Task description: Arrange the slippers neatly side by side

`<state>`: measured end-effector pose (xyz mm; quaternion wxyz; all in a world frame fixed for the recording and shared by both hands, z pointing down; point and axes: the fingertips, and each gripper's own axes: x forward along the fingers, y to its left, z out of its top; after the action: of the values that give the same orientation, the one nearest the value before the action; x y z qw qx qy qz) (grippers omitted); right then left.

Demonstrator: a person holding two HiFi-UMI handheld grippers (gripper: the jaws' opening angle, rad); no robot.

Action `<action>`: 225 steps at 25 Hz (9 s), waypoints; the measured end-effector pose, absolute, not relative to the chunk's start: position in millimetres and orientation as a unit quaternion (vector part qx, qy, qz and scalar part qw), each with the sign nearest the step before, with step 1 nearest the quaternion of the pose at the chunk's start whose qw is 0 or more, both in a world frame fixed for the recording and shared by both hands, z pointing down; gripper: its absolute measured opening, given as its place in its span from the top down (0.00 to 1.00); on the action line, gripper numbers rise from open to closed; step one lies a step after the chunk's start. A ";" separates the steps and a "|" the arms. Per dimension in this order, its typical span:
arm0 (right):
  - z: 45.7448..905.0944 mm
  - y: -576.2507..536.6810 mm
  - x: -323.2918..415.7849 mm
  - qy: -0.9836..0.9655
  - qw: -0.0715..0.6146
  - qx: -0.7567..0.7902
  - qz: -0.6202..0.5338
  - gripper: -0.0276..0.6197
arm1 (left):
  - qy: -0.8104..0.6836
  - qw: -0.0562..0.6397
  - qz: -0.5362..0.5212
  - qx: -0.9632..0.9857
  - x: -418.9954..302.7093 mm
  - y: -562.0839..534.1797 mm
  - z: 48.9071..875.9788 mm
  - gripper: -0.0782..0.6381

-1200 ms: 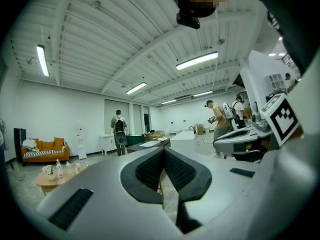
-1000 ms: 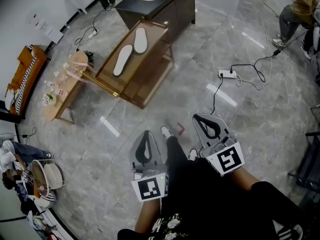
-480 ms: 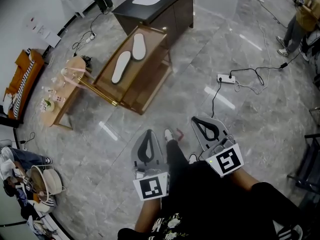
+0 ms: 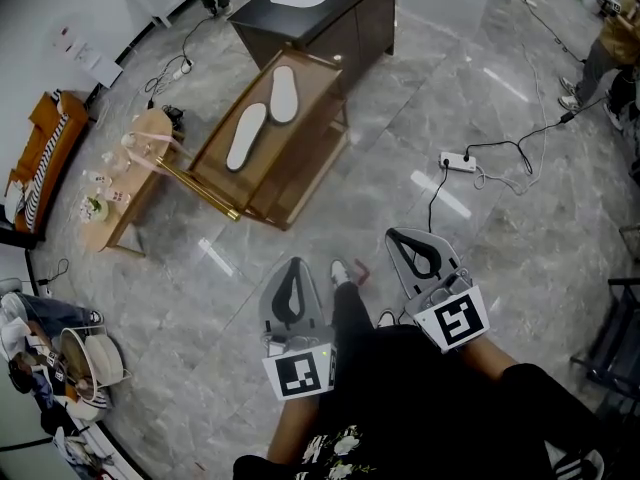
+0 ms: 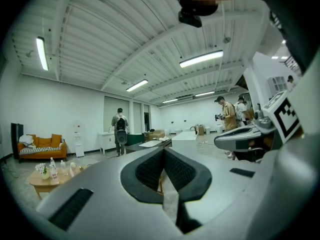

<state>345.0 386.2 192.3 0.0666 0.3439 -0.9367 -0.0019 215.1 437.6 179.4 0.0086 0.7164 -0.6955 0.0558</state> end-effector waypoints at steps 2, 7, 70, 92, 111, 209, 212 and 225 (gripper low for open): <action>192.1 379.5 340.5 -0.937 0.068 0.342 0.001 0.96 | -0.697 0.009 0.057 0.715 210.5 432.6 178.2 0.89; 191.9 362.9 328.5 -0.936 0.066 0.345 0.002 0.96 | -0.698 0.014 0.060 0.714 196.1 416.7 179.5 0.89; 204.8 241.1 226.8 -0.898 0.091 0.431 -0.012 0.96 | -0.625 0.038 0.043 0.779 62.2 273.5 200.5 0.89; 204.7 180.0 189.5 -0.918 0.090 0.386 -0.027 0.96 | -0.667 0.027 0.047 0.743 27.5 237.1 199.1 0.89; 198.6 68.1 154.1 -0.948 0.081 0.306 -0.021 0.96 | -0.723 0.028 0.055 0.688 11.6 144.6 197.5 0.89; 231.7 -87.0 -63.8 -0.991 0.129 -0.039 -0.004 0.96 | -0.892 0.125 0.065 0.430 -120.4 48.4 237.7 0.89; 239.7 -88.2 -62.5 -0.990 0.138 -0.042 0.004 0.96 | -0.891 0.135 0.066 0.428 -119.8 46.3 244.6 0.89; 273.9 -94.9 -47.4 -0.982 0.179 -0.055 0.024 0.96 | -0.882 0.163 0.082 0.434 -101.7 24.8 272.4 0.89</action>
<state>-47.4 -94.9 273.9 0.1787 -0.0545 -0.9821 0.0240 -101.7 24.8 272.4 0.1627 0.4341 -0.8822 0.0824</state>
